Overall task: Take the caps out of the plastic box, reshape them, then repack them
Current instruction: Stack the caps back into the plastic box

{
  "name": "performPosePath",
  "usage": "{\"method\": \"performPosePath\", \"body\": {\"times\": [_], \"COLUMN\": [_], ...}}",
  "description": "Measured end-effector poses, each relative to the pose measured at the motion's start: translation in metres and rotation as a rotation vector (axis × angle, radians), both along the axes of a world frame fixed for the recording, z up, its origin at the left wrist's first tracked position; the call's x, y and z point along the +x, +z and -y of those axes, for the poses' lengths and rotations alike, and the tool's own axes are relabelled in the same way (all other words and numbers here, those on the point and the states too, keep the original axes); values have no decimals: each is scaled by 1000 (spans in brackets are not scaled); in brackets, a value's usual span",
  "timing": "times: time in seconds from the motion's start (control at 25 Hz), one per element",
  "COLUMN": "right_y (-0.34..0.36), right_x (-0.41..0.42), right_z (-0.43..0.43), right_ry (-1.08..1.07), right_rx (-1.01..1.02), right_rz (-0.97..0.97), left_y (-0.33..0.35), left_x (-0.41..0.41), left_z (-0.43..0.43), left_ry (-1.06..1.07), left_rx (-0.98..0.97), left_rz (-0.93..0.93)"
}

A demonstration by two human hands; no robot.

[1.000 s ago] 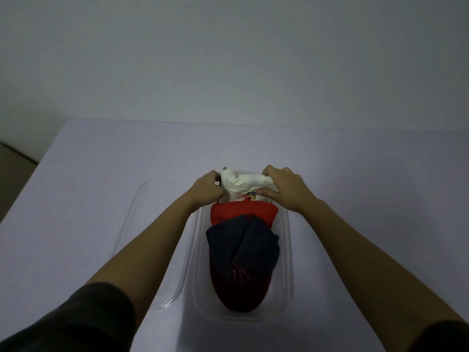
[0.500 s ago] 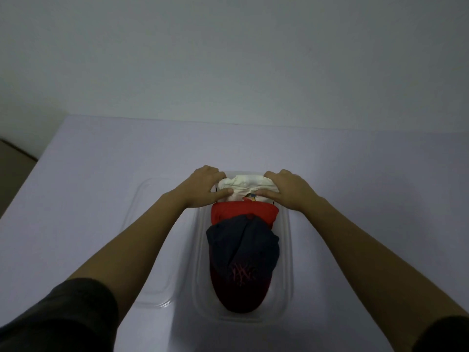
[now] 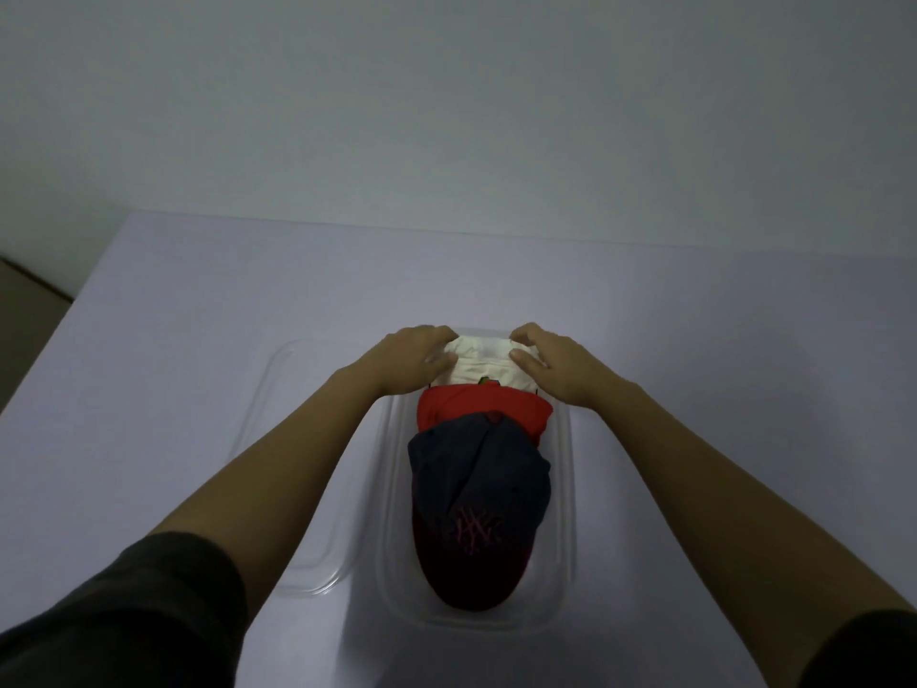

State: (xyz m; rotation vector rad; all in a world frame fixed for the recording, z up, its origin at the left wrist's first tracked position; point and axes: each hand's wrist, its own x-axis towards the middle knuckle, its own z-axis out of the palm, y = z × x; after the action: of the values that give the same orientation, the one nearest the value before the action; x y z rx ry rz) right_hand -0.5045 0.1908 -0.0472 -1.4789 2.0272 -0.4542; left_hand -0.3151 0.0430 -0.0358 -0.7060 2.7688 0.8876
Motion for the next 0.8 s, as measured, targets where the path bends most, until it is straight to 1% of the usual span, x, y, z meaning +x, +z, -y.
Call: {"method": "performPosePath", "body": {"times": [0.04,0.08,0.12,0.24,0.32,0.36,0.4,0.44,0.48,0.52,0.56,0.6,0.64,0.68,0.72,0.8], "right_y": [1,2,2,-8,-15,-16,-16,-15,-13,-11,-10,-10,-12,-14,-18,-27], "right_x": [-3,-5,-5,5,11,13,13,13,13,16,19,23,29,35,41,53], "right_z": [-3,-5,-6,-1,8,11,10,7,1,-7,-16,-25,-34,-41,-46,-46], "right_ry": [0,7,16,42,66,75,69,30,-50,-157,-265,-334,-357,-336,-289,-200], "right_rx": [-24,-28,-11,91,175,209,211,167,73,-55,-179,-247,-251,-236,-217,-190], "right_rz": [-31,-83,-138,-325,-429,-436,-389,-297,-190,-101,-34,-1,10,10,4,-62], "left_y": [0,0,-1,-4,-11,-15,-17,-18,-18,-17,-18,-19,-19,-20,-22,-26], "left_x": [3,5,6,-4,-10,-10,-8,-4,1,8,16,25,32,37,38,33], "left_z": [1,2,2,0,-3,-4,-5,-7,-11,-17,-24,-33,-43,-53,-61,-71], "left_ry": [4,-1,-20,-97,-94,-66,-4,73,151,226,292,342,364,357,340,325], "left_rx": [-7,-32,-93,-359,-398,-355,-262,-165,-100,-77,-83,-86,-70,-32,23,107], "left_rz": [-24,-5,58,330,381,357,277,158,30,-89,-185,-251,-286,-294,-269,-151]}}
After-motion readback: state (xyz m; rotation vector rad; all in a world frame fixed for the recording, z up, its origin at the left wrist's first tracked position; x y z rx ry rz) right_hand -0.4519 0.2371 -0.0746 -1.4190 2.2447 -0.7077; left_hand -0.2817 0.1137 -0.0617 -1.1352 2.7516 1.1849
